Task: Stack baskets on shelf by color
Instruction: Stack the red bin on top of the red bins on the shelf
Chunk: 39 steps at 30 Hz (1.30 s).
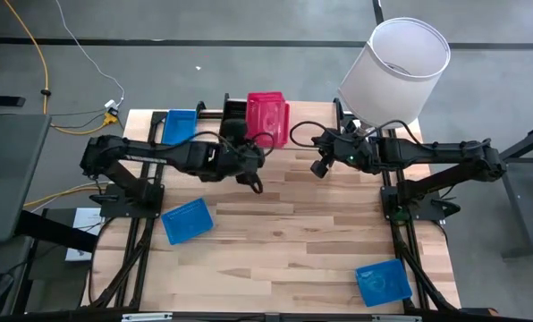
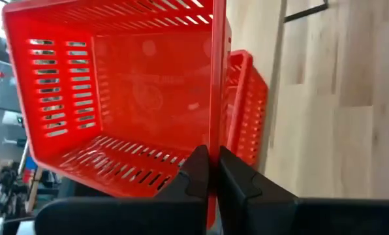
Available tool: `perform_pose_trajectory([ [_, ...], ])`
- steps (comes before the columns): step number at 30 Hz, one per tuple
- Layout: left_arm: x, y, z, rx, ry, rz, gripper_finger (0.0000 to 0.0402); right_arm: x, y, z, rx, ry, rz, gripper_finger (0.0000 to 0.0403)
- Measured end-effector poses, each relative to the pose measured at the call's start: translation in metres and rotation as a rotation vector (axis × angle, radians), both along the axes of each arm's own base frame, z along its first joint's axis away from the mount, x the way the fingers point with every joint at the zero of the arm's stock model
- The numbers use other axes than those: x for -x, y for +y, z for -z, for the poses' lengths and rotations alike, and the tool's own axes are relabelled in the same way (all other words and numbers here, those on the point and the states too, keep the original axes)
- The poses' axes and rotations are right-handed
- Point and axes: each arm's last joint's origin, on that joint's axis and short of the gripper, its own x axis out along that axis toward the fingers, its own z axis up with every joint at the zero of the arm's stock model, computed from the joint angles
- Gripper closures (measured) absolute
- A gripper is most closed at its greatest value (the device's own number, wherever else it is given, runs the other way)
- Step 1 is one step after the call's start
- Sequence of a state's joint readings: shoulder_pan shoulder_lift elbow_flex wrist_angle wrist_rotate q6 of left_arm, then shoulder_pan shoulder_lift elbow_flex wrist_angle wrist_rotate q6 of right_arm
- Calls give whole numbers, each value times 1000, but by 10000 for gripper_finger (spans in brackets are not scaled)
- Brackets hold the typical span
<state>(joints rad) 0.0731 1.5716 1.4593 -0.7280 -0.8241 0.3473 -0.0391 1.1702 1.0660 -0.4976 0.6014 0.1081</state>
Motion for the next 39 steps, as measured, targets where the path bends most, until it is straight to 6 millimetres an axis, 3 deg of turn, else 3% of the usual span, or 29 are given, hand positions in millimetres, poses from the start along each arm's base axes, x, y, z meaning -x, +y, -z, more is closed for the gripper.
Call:
perform_pose_trajectory([
  [12, -10, 40, 19, 32, 96, -5, 401, 0, 0, 0, -7, -4, 3, 403],
  [24, -20, 42, 33, 17, 161, 21, 398, 1, 0, 2, -11, 8, 7, 403],
  [39, -20, 36, 30, -2, 181, 52, 294, 1, 0, 2, -10, 9, 8, 403],
])
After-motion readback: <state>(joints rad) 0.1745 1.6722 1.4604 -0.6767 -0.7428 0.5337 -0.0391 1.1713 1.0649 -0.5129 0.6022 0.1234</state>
